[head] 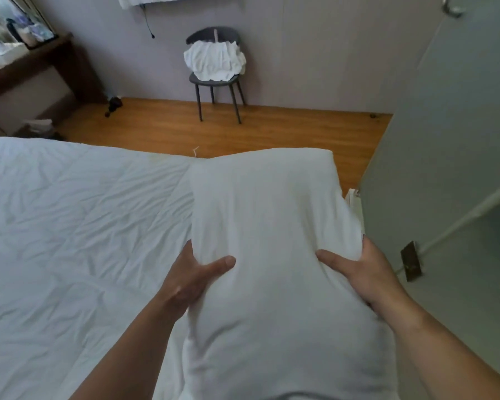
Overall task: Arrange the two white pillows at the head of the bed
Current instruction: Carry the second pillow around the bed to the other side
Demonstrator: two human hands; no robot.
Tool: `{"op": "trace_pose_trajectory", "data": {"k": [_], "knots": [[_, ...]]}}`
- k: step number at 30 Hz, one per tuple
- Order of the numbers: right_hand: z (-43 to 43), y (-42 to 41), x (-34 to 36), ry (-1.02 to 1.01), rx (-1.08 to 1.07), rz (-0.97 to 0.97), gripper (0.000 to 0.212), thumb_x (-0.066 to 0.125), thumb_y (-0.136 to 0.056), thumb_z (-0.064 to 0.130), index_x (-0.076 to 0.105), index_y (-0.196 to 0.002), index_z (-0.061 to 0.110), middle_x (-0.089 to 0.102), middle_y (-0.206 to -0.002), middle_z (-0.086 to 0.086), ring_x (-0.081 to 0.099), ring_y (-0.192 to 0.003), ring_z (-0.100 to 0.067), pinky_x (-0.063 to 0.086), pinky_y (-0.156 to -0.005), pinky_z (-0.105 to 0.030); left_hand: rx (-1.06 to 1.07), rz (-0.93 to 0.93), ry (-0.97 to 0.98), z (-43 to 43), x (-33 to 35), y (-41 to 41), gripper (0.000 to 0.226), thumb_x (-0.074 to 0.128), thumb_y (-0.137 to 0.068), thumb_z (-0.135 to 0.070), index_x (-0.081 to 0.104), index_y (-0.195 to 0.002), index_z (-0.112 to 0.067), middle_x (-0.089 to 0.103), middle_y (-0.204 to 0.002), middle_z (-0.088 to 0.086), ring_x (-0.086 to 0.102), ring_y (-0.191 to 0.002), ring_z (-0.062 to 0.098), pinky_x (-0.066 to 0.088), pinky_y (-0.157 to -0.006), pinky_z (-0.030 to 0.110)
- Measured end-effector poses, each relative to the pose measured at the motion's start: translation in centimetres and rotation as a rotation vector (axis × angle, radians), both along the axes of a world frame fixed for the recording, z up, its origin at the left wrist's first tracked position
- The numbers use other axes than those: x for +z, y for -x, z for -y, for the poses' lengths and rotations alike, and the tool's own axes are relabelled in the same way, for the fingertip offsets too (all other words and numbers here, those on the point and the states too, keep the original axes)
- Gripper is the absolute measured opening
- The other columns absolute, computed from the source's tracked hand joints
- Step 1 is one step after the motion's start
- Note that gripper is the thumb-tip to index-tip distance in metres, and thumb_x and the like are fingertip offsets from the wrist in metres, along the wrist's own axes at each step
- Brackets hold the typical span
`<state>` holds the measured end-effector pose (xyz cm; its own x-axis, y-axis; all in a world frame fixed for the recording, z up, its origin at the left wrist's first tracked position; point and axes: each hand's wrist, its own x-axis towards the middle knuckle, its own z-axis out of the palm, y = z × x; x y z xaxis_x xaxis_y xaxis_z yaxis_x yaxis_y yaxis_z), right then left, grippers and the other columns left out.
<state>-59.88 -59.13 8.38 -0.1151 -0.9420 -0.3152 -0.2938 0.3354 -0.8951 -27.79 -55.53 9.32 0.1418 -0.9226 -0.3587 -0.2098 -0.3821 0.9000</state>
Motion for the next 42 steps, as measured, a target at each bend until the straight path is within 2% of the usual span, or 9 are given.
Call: {"op": "trace_pose_trajectory", "data": {"k": [5, 17, 21, 26, 29, 34, 37, 40, 42], "knots": [[6.4, 1.2, 0.0, 0.026, -0.054, 0.007, 0.089, 0.094, -0.057, 0.053, 0.059, -0.136, 0.034, 0.07, -0.117, 0.019, 0.066, -0.111, -0.014, 0.05, -0.096, -0.038, -0.076, 0.017, 0.038, 8.8, -0.4, 1.4, 0.1, 0.095, -0.045, -0.064, 0.059, -0.135, -0.038, 0.077, -0.123, -0.01, 0.075, -0.112, 0.015, 0.056, -0.102, 0.049], [26.7, -0.1, 2.1, 0.101, -0.187, -0.037, 0.118, 0.08, -0.03, 0.087, 0.058, -0.134, 0.036, 0.069, -0.124, 0.016, 0.065, -0.115, -0.014, 0.049, -0.104, -0.04, -0.114, 0.056, 0.029, 33.8, -0.5, 0.8, 0.099, 0.095, -0.045, -0.06, 0.061, -0.132, -0.029, 0.076, -0.12, -0.007, 0.073, -0.108, 0.017, 0.058, -0.098, 0.047], [32.1, -0.1, 2.6, 0.098, -0.171, -0.045, 0.119, 0.086, -0.034, 0.079, 0.055, -0.139, 0.032, 0.067, -0.129, 0.012, 0.063, -0.117, -0.015, 0.047, -0.105, -0.039, -0.109, 0.048, 0.016, 39.6, -0.7, 0.9, 0.106, 0.095, -0.042, -0.067, 0.059, -0.134, -0.031, 0.075, -0.122, -0.008, 0.072, -0.11, 0.019, 0.058, -0.098, 0.048], [40.8, 0.7, 1.3, 0.082, -0.152, -0.031, 0.1, 0.097, -0.047, 0.058, 0.055, -0.135, 0.035, 0.066, -0.118, 0.022, 0.065, -0.11, -0.007, 0.049, -0.099, -0.034, -0.09, 0.059, 0.017, 47.4, -1.3, 2.2, 0.086, 0.097, -0.053, -0.052, 0.063, -0.13, -0.03, 0.077, -0.114, -0.01, 0.073, -0.104, 0.014, 0.058, -0.088, 0.036], [46.9, 1.7, 0.4, 0.075, -0.121, -0.017, 0.09, 0.098, -0.053, 0.049, 0.057, -0.132, 0.036, 0.067, -0.116, 0.023, 0.065, -0.108, -0.002, 0.049, -0.093, -0.031, -0.061, 0.08, 0.039, 52.4, -1.0, 3.4, 0.069, 0.097, -0.062, -0.039, 0.062, -0.122, -0.033, 0.075, -0.105, -0.015, 0.069, -0.095, 0.003, 0.054, -0.076, 0.026], [58.9, 4.0, 0.5, 0.066, -0.022, 0.004, 0.089, 0.1, -0.057, 0.04, 0.058, -0.135, 0.031, 0.068, -0.116, 0.019, 0.066, -0.107, -0.006, 0.049, -0.091, -0.032, 0.033, 0.115, 0.025, 61.1, -0.4, 5.4, 0.068, 0.096, -0.064, -0.037, 0.061, -0.122, -0.033, 0.073, -0.102, -0.019, 0.067, -0.091, -0.003, 0.049, -0.07, 0.018], [65.6, 5.2, 0.9, 0.042, 0.049, -0.003, 0.098, 0.1, -0.05, 0.049, 0.057, -0.136, 0.03, 0.07, -0.12, 0.015, 0.067, -0.107, -0.009, 0.052, -0.096, -0.037, 0.095, 0.13, 0.006, 65.9, 0.3, 6.7, 0.071, 0.097, -0.062, -0.041, 0.064, -0.124, -0.029, 0.075, -0.103, -0.016, 0.068, -0.092, -0.002, 0.05, -0.071, 0.018], [71.4, 5.7, 1.0, 0.029, 0.083, -0.012, 0.104, 0.099, -0.044, 0.058, 0.057, -0.136, 0.032, 0.07, -0.12, 0.015, 0.067, -0.11, -0.013, 0.054, -0.101, -0.045, 0.135, 0.162, -0.011, 70.5, 1.1, 7.4, 0.05, 0.094, -0.068, -0.034, 0.059, -0.104, -0.037, 0.066, -0.09, -0.023, 0.059, -0.079, -0.012, 0.042, -0.061, 0.005], [74.9, 5.4, 1.1, 0.041, 0.11, -0.016, 0.104, 0.099, -0.046, 0.056, 0.055, -0.138, 0.032, 0.069, -0.121, 0.015, 0.067, -0.112, -0.015, 0.053, -0.102, -0.045, 0.165, 0.169, -0.025, 73.2, 1.7, 7.6, 0.049, 0.094, -0.069, -0.032, 0.055, -0.098, -0.037, 0.062, -0.087, -0.024, 0.056, -0.076, -0.011, 0.041, -0.061, 0.006]]}}
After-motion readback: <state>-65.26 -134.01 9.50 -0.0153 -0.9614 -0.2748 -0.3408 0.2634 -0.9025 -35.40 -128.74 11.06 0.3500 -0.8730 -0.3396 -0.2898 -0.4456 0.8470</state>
